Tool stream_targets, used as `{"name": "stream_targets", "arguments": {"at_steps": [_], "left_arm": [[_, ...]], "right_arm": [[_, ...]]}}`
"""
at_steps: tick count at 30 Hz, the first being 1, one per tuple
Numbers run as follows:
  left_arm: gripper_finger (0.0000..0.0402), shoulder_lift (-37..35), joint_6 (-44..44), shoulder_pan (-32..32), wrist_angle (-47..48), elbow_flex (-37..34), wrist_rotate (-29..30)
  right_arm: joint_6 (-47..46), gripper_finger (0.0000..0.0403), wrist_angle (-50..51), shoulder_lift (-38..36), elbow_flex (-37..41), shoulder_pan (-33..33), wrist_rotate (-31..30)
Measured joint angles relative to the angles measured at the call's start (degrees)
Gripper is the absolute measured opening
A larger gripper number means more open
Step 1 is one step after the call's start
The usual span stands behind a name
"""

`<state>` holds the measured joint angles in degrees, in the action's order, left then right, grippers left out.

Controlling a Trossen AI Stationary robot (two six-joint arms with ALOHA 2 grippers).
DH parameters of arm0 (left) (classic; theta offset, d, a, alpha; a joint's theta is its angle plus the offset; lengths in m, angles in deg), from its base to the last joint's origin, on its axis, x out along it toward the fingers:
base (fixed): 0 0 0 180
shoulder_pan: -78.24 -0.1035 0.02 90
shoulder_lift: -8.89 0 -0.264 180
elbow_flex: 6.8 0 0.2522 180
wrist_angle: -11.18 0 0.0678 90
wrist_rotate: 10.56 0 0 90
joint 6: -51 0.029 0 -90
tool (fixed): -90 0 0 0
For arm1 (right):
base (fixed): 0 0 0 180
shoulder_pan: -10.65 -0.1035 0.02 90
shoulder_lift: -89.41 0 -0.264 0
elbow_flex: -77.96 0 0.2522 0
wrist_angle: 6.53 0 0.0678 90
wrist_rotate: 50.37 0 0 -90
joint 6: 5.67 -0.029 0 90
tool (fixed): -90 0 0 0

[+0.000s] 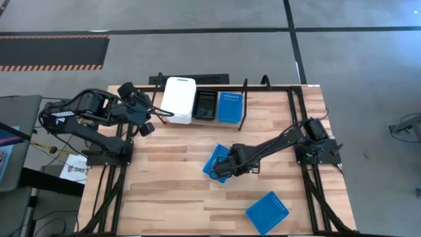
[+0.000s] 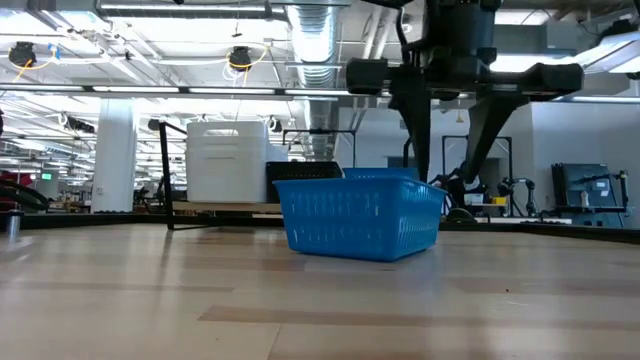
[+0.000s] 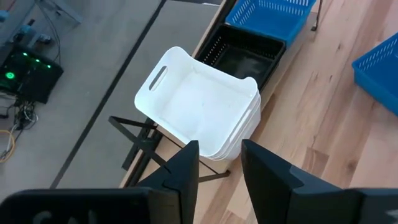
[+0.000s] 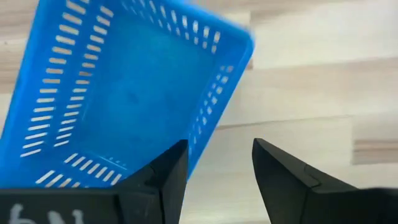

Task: Stack baskets on shelf by color
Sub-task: Stack the left blue bin on top of the blue bin on the shelf

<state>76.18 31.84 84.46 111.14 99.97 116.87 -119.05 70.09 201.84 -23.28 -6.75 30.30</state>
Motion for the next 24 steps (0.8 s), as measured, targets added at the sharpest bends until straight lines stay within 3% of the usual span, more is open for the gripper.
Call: {"name": "stream_targets", "arguments": {"at_steps": [17, 20, 24], "left_arm": [[0.0109, -0.04, 0.24, 0.00, 0.03, 0.04, 0.09], [0.0109, 0.00, 0.22, 0.00, 0.00, 0.07, 0.04], [0.0109, -0.02, 0.17, 0.01, 0.01, 0.07, 0.03]], "right_arm": [[0.70, 0.0178, -3.37, 5.48, 0.21, 1.32, -0.72], [3.98, 0.0151, -4.81, 5.83, 0.05, 2.22, 1.70], [8.94, 0.0079, -6.81, 6.77, 0.00, 3.26, 3.53]]}}
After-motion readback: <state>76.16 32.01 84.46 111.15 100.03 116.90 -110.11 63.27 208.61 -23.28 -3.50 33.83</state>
